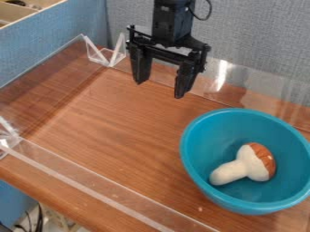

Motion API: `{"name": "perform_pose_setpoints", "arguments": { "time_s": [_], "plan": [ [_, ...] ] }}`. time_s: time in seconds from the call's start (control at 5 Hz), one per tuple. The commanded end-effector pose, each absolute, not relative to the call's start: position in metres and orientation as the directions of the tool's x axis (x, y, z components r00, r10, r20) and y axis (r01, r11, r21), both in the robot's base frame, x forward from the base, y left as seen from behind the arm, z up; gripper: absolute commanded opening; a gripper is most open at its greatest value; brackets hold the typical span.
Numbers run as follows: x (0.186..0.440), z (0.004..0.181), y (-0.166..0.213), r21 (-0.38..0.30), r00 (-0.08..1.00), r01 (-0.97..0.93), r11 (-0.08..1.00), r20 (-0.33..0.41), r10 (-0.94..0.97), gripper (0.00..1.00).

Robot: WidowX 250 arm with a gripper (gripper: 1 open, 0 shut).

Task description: Remove the mushroom from inside the blue bowl and put it on the table

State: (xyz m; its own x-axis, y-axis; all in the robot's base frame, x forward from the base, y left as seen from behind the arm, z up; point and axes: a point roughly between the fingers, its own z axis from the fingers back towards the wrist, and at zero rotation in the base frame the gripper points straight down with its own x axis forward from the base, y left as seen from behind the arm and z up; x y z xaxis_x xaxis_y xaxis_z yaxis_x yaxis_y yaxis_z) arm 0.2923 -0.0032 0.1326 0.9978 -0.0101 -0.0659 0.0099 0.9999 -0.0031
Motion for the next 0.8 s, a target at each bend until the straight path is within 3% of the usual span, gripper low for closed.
{"name": "perform_pose_setpoints", "arguments": {
  "time_s": [0.0,0.4,0.6],
  "plan": [
    [0.292,0.13,-0.024,-0.012,0.988,0.138,0.99,-0.064,-0.138,1.0],
    [0.29,0.119,-0.094,-0.035,0.867,0.494,0.869,-0.051,-0.495,1.0],
    [0.285,0.102,-0.13,-0.031,0.779,0.626,0.779,-0.037,-0.626,1.0]
  ]
}}
